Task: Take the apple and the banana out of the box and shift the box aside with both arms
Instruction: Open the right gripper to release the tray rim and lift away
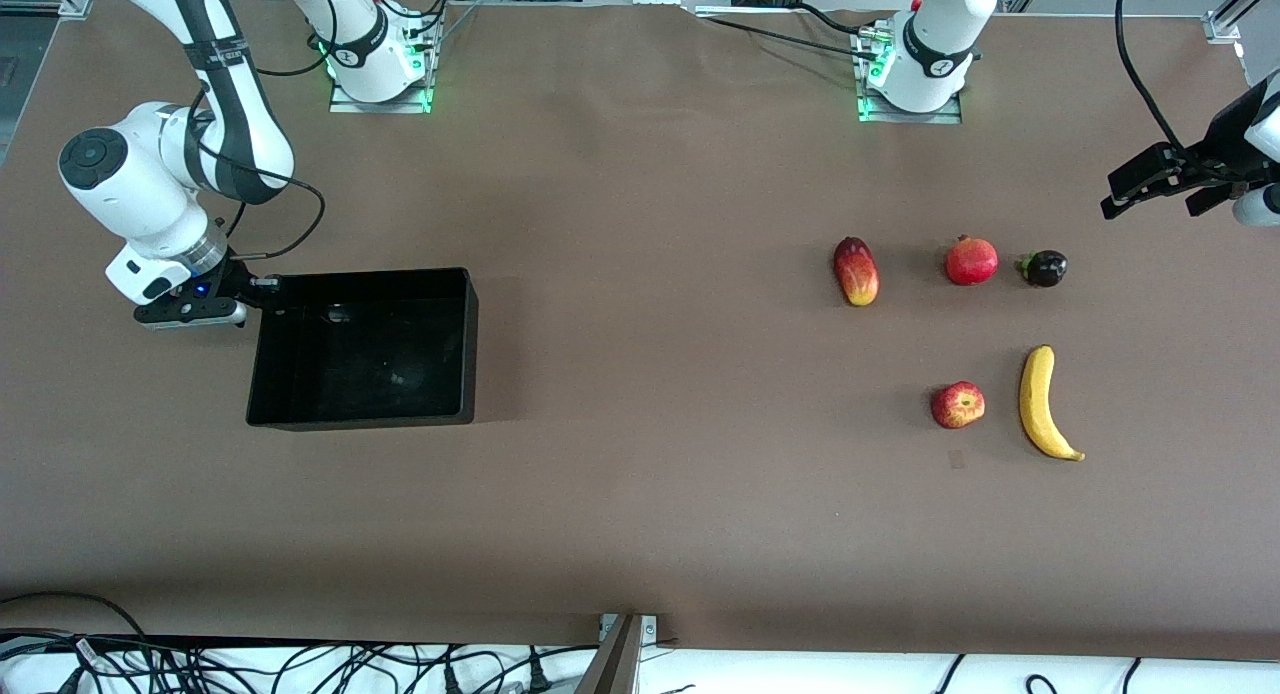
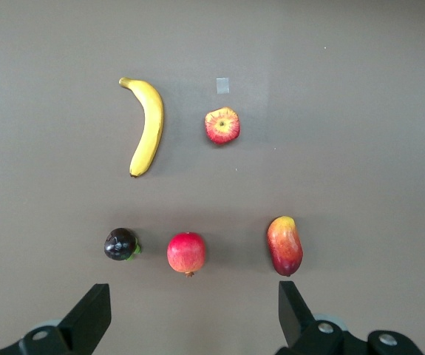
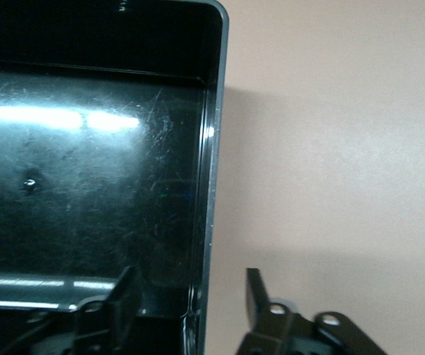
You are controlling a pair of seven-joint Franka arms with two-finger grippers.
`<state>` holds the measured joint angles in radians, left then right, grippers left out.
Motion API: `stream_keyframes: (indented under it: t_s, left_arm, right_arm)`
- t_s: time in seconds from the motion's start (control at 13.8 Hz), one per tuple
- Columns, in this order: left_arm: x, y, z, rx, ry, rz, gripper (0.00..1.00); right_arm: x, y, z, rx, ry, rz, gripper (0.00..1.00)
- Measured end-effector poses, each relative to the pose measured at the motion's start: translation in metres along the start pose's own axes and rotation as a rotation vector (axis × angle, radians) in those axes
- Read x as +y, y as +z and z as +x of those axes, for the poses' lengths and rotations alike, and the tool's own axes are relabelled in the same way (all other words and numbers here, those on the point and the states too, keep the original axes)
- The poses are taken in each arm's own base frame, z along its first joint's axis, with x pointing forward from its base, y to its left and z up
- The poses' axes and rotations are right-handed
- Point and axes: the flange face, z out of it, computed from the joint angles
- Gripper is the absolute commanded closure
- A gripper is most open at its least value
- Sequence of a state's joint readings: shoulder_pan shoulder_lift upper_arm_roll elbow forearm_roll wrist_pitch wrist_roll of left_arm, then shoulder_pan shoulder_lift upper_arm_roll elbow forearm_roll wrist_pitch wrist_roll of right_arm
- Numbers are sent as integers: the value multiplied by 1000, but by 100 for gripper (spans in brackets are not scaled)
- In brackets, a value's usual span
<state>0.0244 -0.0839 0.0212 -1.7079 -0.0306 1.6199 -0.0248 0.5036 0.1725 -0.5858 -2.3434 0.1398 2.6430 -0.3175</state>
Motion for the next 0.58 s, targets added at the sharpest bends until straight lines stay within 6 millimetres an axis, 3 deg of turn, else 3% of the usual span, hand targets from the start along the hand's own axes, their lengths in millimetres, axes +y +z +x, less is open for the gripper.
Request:
stream_keyframes:
  t_s: [0.22, 0.58]
  left_arm:
    - [0, 0, 0, 0, 0, 0, 0]
    - [0, 0, 0, 0, 0, 0, 0]
  right_arm:
    - [6, -43, 29, -120, 6, 68, 0]
    - [13, -173, 83, -218, -18, 132, 0]
